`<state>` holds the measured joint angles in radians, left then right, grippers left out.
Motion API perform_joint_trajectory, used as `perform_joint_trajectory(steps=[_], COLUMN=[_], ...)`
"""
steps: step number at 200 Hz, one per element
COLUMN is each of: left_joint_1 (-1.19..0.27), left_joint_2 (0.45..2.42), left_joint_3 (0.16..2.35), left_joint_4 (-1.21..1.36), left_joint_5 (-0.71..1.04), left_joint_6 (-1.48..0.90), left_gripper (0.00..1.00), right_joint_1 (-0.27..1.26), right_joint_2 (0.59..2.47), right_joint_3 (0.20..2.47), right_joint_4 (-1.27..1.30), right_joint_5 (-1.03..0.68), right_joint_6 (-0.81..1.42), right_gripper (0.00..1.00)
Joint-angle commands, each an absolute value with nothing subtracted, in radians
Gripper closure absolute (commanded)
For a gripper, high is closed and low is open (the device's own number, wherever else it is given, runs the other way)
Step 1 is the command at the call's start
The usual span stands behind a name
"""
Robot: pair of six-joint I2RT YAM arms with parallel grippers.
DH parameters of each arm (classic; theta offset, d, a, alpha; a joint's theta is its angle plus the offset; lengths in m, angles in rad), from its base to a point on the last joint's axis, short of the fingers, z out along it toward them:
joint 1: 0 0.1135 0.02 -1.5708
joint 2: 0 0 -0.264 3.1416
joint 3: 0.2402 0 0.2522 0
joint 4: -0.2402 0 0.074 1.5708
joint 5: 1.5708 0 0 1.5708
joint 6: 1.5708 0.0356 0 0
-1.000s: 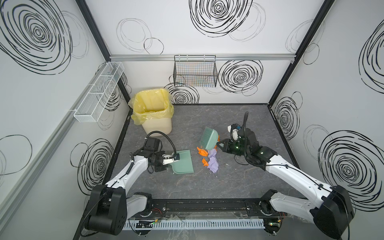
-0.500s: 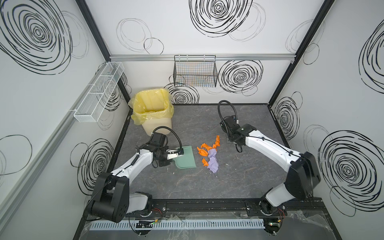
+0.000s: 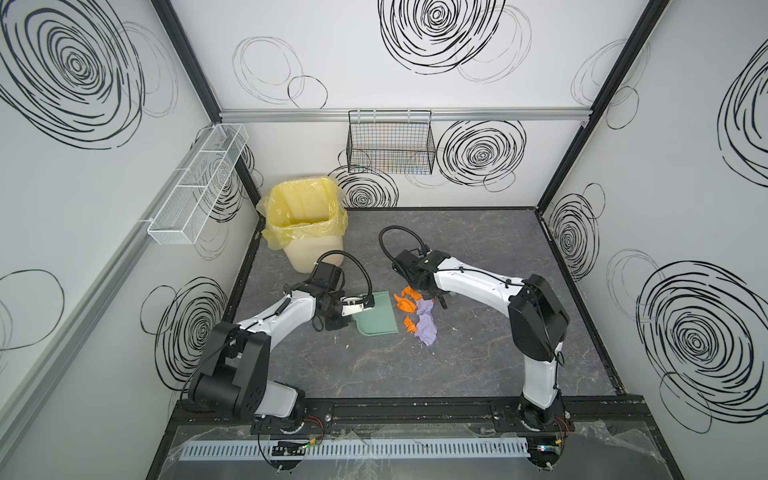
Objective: Sweep away the paper scraps from the table
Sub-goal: 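Sweep the remaining scraps toward the dustpan with the right gripper's brush, then brush the orange scraps into the dustpan held flat by the left gripper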
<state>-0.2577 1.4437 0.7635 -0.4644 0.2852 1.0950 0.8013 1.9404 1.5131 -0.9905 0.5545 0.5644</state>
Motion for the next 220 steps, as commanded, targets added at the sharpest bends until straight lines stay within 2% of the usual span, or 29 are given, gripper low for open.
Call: perform_joint_trajectory(steps=[1,50,109,220], left_joint_1=[-0.268,-0.276,-0.288,-0.314], left_joint_2=[1.465,1.479,1.491,1.504], left_joint_3=[0.784,0.782,0.782,0.763], left_joint_4=[-0.437,-0.423,-0.407,-0.384], left_joint_5=[0.282,0.282,0.279,0.29], left_joint_6=[1.079,1.069,1.056,1.032], left_gripper=[1.0,1.0,1.0,1.0], right_joint_1=[0.828,0.9,0.984,1.026], right_joint_2=[1.945,1.897,1.846,1.728], right_joint_3=[1.536,1.505,1.503,1.503], right_joint_4=[-1.045,-0.974,-0.917,-0.802], right_joint_5=[0.507,0.336,0.216,0.134], right_joint_6=[0.575,0.552,0.57,0.628], right_gripper=[1.0,1.0,1.0,1.0])
